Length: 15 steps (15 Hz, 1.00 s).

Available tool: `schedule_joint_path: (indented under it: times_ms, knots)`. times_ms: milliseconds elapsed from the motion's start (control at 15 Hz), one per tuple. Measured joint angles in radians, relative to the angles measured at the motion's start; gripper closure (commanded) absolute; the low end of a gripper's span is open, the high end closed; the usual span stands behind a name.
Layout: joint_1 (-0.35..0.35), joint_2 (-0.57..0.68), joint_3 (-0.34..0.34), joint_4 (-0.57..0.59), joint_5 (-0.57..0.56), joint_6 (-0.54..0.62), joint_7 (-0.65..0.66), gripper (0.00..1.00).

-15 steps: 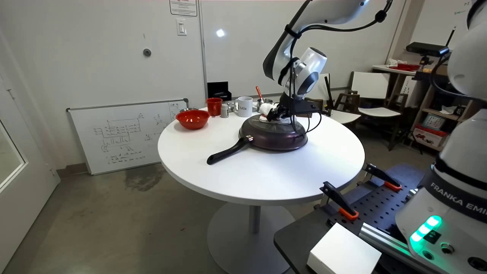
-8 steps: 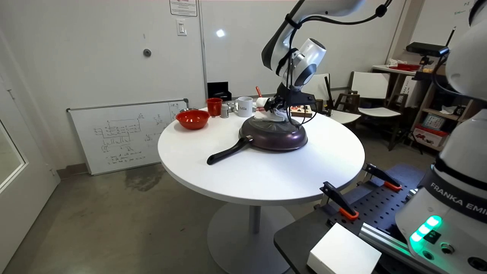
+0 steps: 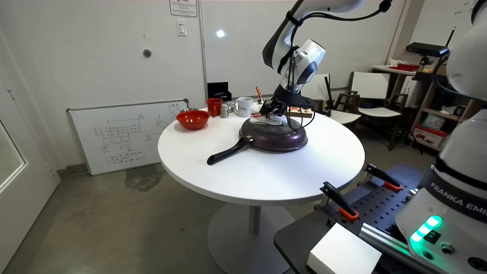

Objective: Pick the cloth and wipe the bottom of the pan

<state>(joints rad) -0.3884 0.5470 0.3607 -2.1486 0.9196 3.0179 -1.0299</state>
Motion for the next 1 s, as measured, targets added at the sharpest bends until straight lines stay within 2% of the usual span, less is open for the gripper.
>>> schedule_joint_path:
  times_ms: [400,600,1000]
  knots:
    - [0.018,-0.027,0.021,-0.027,0.000,-0.092,0.007,0.98]
    - [0.017,-0.047,0.026,-0.029,0.000,-0.101,0.007,0.98]
    - [0.016,-0.041,-0.036,-0.030,-0.005,-0.091,0.007,0.98]
